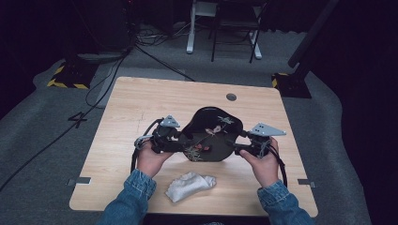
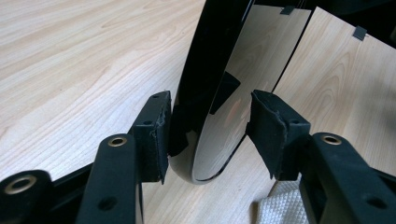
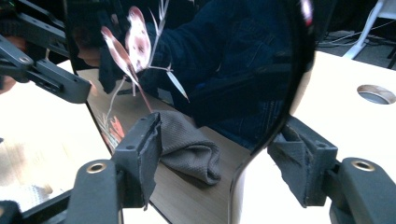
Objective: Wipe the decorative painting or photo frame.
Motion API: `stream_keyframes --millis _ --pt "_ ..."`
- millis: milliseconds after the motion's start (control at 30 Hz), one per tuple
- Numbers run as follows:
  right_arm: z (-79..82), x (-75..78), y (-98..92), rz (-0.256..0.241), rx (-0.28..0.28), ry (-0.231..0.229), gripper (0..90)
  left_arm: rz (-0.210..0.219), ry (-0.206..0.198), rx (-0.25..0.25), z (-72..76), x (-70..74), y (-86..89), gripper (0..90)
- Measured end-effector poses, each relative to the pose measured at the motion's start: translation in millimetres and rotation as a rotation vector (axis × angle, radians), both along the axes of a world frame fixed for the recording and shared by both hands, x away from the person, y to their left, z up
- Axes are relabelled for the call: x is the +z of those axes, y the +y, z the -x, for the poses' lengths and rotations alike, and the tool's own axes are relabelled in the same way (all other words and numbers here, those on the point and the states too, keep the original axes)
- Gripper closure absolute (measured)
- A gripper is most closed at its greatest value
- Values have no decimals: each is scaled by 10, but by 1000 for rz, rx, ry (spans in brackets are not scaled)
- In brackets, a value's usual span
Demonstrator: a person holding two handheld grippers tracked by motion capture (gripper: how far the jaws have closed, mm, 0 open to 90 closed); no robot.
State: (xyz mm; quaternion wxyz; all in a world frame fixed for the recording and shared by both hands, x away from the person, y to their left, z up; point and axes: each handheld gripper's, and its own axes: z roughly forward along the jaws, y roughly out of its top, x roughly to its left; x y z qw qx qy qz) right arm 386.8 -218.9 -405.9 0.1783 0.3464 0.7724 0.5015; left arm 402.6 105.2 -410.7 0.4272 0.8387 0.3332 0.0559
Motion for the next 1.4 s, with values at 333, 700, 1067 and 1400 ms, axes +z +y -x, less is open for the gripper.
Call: stream_keyframes --millis 333,700,1067,1400 --pt "355 126 -152 -1 -10 6 417 -16 -2 9 6 -5 4 467" --pt "640 122 79 -6 102 34 468 -32 -9 17 4 -31 -2 457" --pt "688 -127 516 47 224 122 480 -35 -7 54 44 -45 82 436" --pt "709 -361 905 103 333 200 499 -47 -6 82 108 -58 187 431"
